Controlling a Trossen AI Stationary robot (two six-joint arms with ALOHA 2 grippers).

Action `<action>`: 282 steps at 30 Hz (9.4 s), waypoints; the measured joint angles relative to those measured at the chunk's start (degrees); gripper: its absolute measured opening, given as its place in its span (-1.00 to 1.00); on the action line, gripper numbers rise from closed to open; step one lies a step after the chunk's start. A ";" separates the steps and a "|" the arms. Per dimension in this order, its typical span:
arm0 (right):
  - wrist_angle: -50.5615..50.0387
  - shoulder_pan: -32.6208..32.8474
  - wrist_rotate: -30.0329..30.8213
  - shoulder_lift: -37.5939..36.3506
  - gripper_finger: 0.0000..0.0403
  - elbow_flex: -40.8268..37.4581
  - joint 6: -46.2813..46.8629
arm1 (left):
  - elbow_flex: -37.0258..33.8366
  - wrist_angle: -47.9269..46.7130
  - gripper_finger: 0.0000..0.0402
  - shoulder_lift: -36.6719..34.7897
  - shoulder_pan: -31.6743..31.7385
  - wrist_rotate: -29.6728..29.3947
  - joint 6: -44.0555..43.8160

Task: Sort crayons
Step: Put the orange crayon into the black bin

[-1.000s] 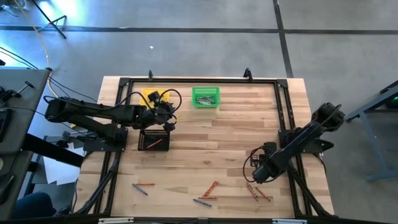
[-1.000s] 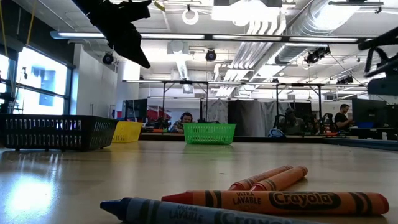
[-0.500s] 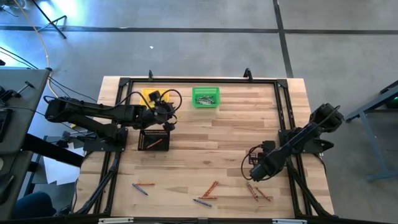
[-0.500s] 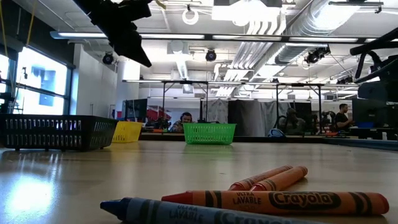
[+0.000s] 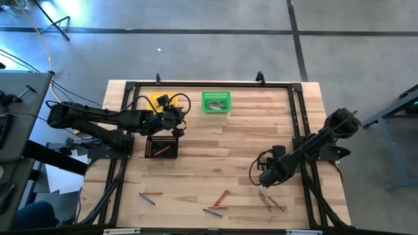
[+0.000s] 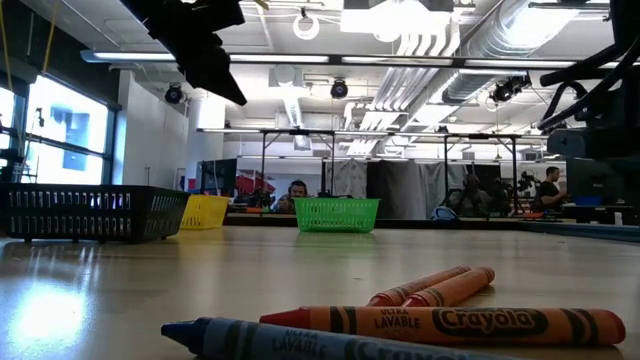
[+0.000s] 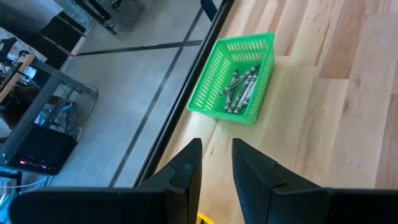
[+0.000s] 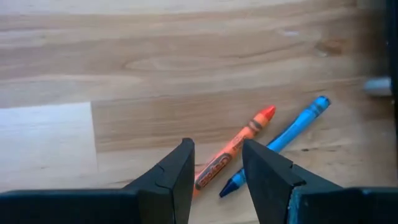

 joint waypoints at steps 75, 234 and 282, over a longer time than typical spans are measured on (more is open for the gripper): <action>6.29 -9.64 32.96 -18.05 -0.99 0.13 -39.84 | -0.06 -4.05 -0.63 0.00 -4.32 12.36 -18.16; 10.24 -22.09 24.36 -18.00 -1.00 0.13 -84.84 | 27.96 -21.15 -0.25 47.04 -13.43 23.18 -50.99; 7.89 -22.09 30.44 -18.00 -1.00 0.13 -93.04 | 28.01 -49.19 -0.25 46.01 -31.10 20.07 -107.88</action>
